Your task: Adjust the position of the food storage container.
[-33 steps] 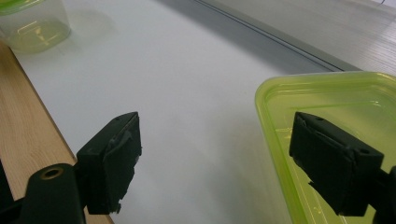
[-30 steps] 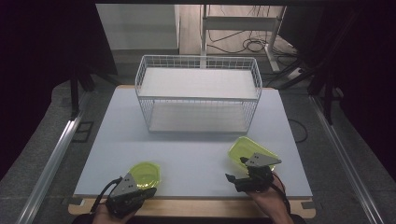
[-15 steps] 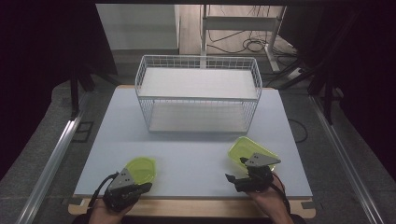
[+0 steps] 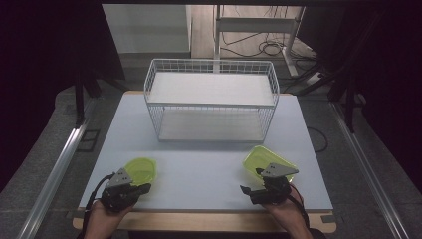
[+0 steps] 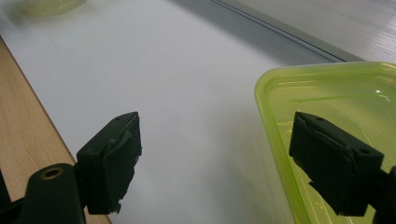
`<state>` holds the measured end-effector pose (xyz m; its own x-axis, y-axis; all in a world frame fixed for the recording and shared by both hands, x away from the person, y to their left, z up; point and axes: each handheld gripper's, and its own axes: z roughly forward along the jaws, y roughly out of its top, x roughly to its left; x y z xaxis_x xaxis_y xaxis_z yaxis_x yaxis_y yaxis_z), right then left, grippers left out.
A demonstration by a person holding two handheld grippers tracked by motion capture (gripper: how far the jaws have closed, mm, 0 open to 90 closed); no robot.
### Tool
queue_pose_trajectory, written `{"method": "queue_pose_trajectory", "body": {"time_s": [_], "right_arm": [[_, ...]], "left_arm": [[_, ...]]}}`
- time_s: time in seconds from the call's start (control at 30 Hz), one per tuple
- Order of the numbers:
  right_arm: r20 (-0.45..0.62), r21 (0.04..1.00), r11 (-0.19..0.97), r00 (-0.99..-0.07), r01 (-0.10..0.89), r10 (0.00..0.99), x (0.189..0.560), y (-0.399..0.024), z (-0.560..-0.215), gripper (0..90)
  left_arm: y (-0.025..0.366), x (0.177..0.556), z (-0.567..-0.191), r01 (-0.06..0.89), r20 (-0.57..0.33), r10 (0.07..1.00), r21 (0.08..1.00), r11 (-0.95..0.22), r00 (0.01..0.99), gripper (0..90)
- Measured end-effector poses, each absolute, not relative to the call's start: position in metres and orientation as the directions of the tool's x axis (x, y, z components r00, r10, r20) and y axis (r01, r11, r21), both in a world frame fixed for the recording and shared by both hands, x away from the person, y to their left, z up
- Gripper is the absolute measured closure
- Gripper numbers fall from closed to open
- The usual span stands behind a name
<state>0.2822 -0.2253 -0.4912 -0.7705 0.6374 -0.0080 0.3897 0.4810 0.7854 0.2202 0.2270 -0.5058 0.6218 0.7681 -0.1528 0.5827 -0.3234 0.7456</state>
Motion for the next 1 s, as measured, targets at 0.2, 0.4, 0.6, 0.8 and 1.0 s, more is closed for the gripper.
{"method": "queue_pose_trajectory", "body": {"time_s": [0.2,0.4,0.6,0.8,1.0], "right_arm": [[0.006,0.783,0.474,-0.767,0.402,0.641,0.283,-0.225,-0.491,17.3],[0.003,0.782,0.477,-0.767,0.401,0.641,0.283,-0.225,-0.491,17.6],[0.012,0.786,0.466,-0.764,0.406,0.645,0.283,-0.225,-0.491,17.8],[0.004,0.8,0.445,-0.745,0.402,0.667,0.283,-0.231,-0.485,29.1],[-0.011,0.803,0.42,-0.694,0.422,0.72,0.29,-0.248,-0.475,51.9]], "left_arm": [[0.231,0.228,-0.504,0.582,-0.122,0.778,0.736,-0.346,0.616,89.9],[0.238,0.236,-0.504,0.588,-0.102,0.793,0.728,-0.352,0.601,89.9],[0.244,0.238,-0.505,0.597,-0.112,0.808,0.733,-0.326,0.579,89.8],[0.235,0.235,-0.501,0.578,-0.161,0.77,0.757,-0.305,0.617,87.8],[0.215,0.241,-0.494,0.56,-0.166,0.733,0.76,-0.331,0.659,80.3]]}}
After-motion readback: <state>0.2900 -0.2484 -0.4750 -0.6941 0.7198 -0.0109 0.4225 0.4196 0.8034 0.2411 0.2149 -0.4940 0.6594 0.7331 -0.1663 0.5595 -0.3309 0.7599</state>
